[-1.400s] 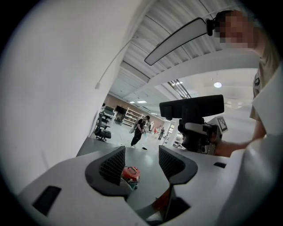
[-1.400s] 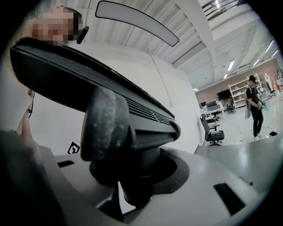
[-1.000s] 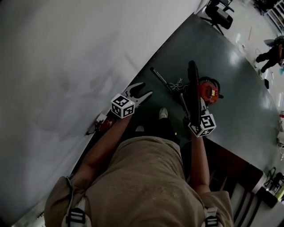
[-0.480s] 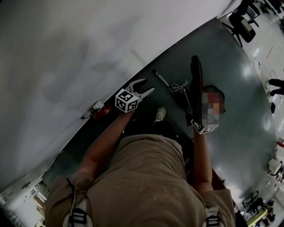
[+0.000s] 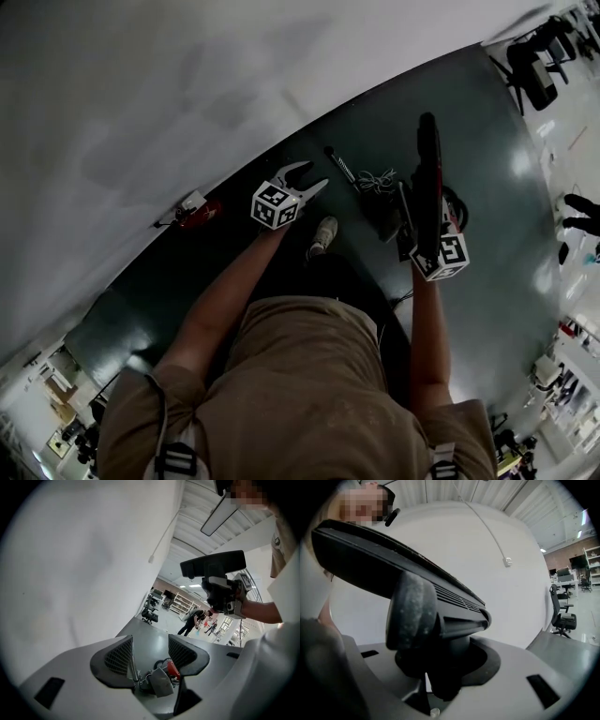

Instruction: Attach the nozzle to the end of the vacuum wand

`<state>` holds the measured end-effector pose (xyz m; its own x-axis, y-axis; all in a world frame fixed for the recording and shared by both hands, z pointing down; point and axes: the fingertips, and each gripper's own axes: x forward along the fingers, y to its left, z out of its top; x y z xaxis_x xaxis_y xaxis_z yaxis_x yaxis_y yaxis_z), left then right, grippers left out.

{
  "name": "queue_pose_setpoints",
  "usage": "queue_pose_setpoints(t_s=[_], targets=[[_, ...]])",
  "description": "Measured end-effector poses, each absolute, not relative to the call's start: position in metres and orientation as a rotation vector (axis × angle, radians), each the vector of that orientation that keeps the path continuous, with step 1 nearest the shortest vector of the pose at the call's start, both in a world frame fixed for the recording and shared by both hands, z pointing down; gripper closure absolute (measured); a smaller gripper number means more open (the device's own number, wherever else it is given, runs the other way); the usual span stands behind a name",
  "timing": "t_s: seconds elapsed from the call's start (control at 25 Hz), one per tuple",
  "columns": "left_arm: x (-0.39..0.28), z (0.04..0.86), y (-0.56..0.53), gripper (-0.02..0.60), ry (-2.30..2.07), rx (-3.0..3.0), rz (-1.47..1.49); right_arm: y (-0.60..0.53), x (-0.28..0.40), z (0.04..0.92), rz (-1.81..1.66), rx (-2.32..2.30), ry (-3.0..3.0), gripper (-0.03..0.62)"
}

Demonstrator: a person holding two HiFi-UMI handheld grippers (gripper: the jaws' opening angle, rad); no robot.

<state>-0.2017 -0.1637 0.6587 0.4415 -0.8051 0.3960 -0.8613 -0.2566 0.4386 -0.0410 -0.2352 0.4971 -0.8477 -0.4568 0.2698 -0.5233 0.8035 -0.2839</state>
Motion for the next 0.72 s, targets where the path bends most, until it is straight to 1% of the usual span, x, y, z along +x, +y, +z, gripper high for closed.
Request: queue_pose_setpoints(t_s=[0.24, 0.52, 0.72], targets=[[-0.214, 0.723, -0.183, 0.33, -1.388, 2.008, 0.11, -0.256, -0.054, 0.52, 0.593, 0.815, -2.785, 0.445], [-0.19, 0.818, -0.216, 0.323, -1.283, 1.97, 0.093, -0.285, -0.063, 0.58, 0.556, 0.804, -2.755, 0.445], [-0.17, 0.865, -0.224, 0.301, -1.24, 1.942, 0.21, -0.291, -0.067, 0.59, 0.607, 0.811, -2.719, 0.445]])
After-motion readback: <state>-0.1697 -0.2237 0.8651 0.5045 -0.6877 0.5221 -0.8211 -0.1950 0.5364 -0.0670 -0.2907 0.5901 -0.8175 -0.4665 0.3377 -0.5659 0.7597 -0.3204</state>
